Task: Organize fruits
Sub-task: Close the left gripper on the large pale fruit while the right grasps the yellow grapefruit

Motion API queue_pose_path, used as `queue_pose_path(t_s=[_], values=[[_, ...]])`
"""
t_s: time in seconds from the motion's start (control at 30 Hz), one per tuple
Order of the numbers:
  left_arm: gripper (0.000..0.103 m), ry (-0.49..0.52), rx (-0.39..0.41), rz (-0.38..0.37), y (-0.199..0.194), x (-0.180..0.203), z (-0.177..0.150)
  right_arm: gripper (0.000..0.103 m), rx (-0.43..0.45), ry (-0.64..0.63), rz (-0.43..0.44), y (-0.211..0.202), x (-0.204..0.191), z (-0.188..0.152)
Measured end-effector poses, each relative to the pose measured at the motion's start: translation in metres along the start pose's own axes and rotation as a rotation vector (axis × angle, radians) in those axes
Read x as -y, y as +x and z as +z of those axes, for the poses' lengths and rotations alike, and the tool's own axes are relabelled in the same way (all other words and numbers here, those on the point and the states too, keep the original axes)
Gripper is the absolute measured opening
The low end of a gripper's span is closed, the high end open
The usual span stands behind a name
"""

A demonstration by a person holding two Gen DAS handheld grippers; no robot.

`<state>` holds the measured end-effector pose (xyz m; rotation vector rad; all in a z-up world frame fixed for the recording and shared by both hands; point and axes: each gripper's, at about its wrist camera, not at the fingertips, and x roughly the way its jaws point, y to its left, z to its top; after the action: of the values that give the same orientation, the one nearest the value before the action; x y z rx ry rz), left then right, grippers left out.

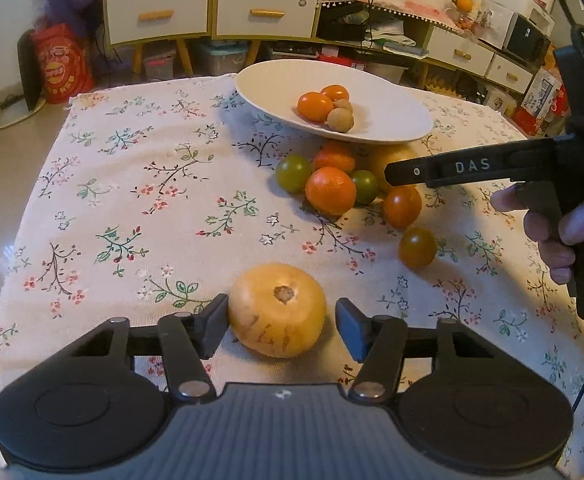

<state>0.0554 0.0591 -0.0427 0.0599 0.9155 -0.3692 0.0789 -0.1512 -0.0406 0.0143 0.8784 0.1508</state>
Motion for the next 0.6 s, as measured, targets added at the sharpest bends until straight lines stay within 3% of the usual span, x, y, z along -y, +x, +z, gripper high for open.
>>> queue_pose_path(t_s=[0.07, 0.4, 0.47, 0.6], values=[[0.03, -0.001, -0.005, 0.003, 0.002, 0.0, 0.001, 0.068, -0.009, 0.006, 0.0, 0.003, 0.0, 0.001], [0.03, 0.003, -0.006, 0.006, 0.003, 0.0, 0.002, 0.058, -0.031, -0.005, 0.025, 0.013, -0.005, 0.001], [0.03, 0.003, -0.007, 0.008, 0.004, 0.0, 0.003, 0.049, -0.039, -0.005, 0.039, 0.015, -0.004, 0.001], [0.029, 0.007, -0.008, 0.007, 0.004, 0.002, 0.004, 0.047, -0.042, -0.021, 0.047, 0.013, -0.005, 0.001]])
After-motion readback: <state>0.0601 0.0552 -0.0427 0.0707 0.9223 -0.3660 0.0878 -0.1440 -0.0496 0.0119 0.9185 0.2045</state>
